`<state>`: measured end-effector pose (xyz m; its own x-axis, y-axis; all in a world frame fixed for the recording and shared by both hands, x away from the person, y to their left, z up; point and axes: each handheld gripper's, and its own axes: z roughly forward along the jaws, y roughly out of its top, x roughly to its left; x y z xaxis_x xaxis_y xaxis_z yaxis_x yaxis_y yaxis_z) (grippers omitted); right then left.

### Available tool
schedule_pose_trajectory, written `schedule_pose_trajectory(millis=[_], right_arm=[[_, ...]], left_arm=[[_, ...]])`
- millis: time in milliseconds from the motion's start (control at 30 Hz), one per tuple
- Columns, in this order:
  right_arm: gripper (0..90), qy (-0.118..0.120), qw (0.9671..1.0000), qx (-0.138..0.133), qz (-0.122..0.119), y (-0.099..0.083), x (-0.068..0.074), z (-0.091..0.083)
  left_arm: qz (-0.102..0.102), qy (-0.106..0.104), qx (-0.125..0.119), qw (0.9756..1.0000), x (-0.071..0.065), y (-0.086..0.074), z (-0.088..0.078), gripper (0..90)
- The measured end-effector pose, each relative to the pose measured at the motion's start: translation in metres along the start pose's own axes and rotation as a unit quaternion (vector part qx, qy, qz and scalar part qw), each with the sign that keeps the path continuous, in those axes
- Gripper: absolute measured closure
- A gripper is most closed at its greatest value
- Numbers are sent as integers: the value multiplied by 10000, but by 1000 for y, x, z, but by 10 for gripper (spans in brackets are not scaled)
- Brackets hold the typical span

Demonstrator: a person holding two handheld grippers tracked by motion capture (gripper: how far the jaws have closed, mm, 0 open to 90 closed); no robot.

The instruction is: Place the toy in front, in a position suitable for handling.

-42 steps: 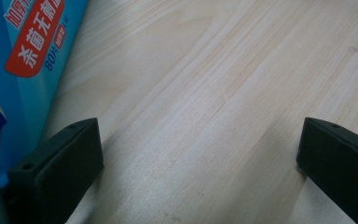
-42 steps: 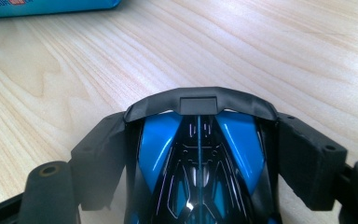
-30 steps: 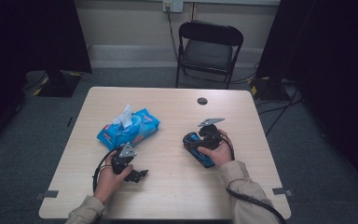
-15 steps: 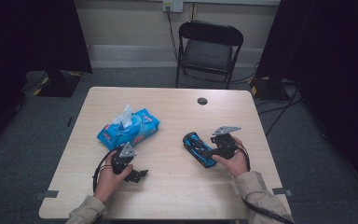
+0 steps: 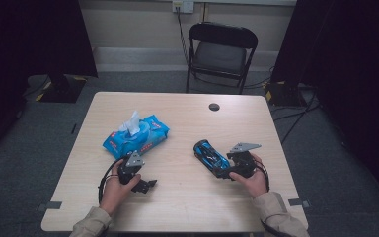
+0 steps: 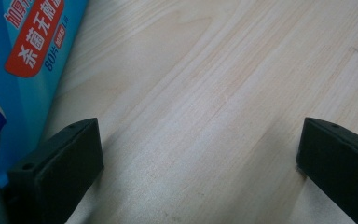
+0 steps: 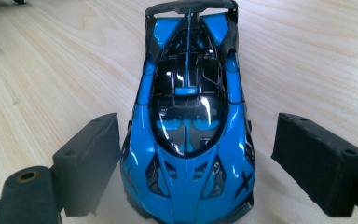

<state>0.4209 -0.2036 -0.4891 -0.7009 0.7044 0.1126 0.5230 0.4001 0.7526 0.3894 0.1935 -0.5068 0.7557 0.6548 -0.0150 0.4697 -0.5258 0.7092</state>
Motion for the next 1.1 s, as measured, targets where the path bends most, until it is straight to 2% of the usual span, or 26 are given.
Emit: schedule_pose_trajectory(millis=[133,233,533,833,933,1100], right_arm=[[142,21,10000,25,-36,-5,3,1],[142,-52,9999,44,-90,-8,3,2],[142,-65,9999,53,-60,-15,1,4],[142,-173,9995,122,-253,-16,4,7],[140,-297,9983,206,-463,-16,9,9],[135,-266,9983,213,-476,-15,9,9]], left_arm=[[-3,0,-1,10000,0,0,0,0],[-1,0,0,10000,0,0,0,0],[-2,0,-1,10000,0,0,0,0],[-2,0,-1,10000,0,0,0,0],[4,-3,-4,10000,0,0,0,0],[19,7,6,10000,1,1,1,0]])
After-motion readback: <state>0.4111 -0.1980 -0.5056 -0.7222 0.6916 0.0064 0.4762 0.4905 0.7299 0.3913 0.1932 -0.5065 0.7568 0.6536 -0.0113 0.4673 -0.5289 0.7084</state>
